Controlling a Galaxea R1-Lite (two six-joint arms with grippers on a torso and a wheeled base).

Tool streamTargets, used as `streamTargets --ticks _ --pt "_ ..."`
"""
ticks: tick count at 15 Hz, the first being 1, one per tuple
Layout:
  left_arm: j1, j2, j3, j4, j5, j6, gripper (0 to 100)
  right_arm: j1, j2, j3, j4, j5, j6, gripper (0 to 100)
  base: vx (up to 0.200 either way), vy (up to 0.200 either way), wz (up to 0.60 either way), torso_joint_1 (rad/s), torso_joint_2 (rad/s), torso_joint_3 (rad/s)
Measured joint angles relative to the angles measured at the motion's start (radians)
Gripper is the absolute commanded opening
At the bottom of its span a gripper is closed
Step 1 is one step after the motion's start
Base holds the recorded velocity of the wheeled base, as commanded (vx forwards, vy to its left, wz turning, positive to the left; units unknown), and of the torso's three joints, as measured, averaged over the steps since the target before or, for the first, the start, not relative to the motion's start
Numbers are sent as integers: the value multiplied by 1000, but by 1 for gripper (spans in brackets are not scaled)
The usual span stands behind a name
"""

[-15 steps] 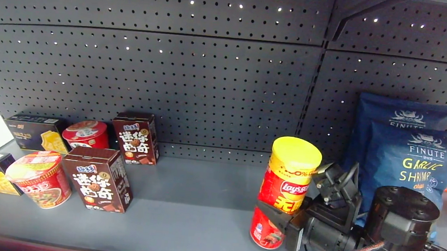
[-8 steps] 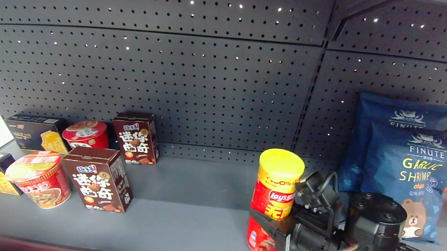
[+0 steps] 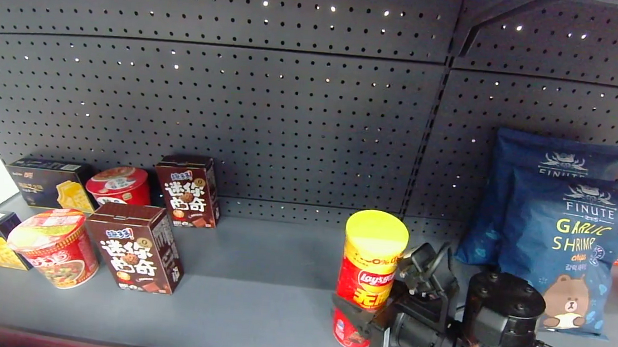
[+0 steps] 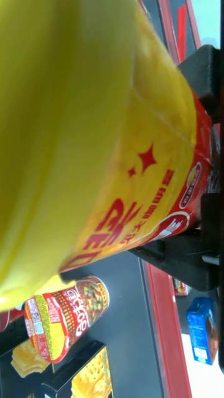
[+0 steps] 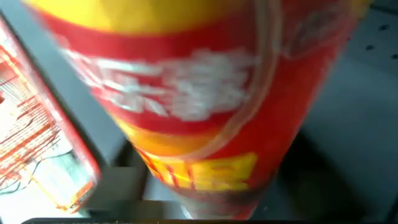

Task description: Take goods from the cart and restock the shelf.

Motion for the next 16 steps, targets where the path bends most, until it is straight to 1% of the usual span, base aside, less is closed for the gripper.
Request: streamTargets --ticks 3,5,9,11,14,16 --pt "0 -5 2 0 0 0 0 4 -3 12 0 -3 1 100 0 0 0 0 0 0" --pt "0 -12 3 1 0 0 0 5 -20 45 0 -3 1 100 0 0 0 0 0 0" --pt "0 -27 10 1 0 0 0 -7 -104 148 1 -3 1 100 0 0 0 0 0 0" --pt "0 -35 10 1 1 0 0 -24 -171 223 2 -3 0 100 0 0 0 0 0 0" --pt "0 -41 13 1 1 0 0 -101 -272 318 13 -1 -2 100 0 0 0 0 0 0" --pt "0 -43 13 1 1 0 0 -167 -305 331 17 0 -3 100 0 0 0 0 0 0"
